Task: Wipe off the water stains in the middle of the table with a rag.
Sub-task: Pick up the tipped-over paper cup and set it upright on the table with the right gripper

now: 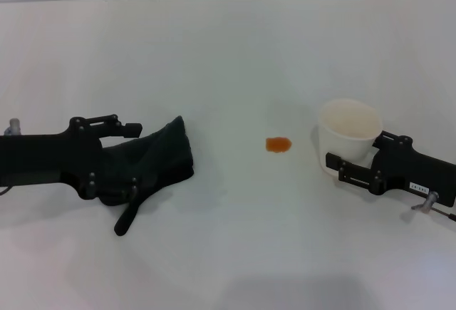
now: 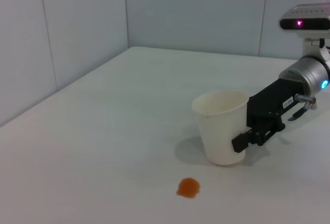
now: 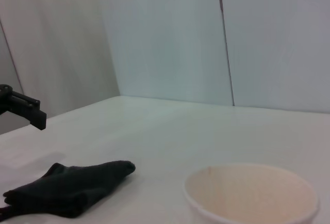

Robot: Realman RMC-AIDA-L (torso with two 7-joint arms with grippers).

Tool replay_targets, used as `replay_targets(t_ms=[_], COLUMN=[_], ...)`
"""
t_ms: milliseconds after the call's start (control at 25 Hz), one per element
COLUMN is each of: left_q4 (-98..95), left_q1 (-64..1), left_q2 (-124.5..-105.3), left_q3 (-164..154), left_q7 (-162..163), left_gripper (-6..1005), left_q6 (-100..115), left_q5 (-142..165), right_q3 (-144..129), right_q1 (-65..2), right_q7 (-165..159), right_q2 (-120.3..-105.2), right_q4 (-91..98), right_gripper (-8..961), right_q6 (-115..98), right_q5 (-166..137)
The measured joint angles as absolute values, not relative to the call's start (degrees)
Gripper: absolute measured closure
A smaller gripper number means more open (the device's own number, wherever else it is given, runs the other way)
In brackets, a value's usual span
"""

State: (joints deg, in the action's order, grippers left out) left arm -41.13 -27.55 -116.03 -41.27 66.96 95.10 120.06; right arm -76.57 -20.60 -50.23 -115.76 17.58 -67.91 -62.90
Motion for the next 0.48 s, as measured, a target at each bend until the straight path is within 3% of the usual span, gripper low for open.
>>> replay_targets(t_ms=[480], left_q4=[-41.1], left_q1=[-27.9], left_q2=[-115.7], left_q3=[-41.2], left_q7=[67.3], left_gripper=[214], left_q6=[95.2], left_q5=[120.2], right_q3=[-76.5], right_q1=[-20.7], right_q7=[-51.5], right_q2=[-115.73], right_q4=[18.0], right_gripper=[132], right_q6=[-67.3], right_q5=[-62.8])
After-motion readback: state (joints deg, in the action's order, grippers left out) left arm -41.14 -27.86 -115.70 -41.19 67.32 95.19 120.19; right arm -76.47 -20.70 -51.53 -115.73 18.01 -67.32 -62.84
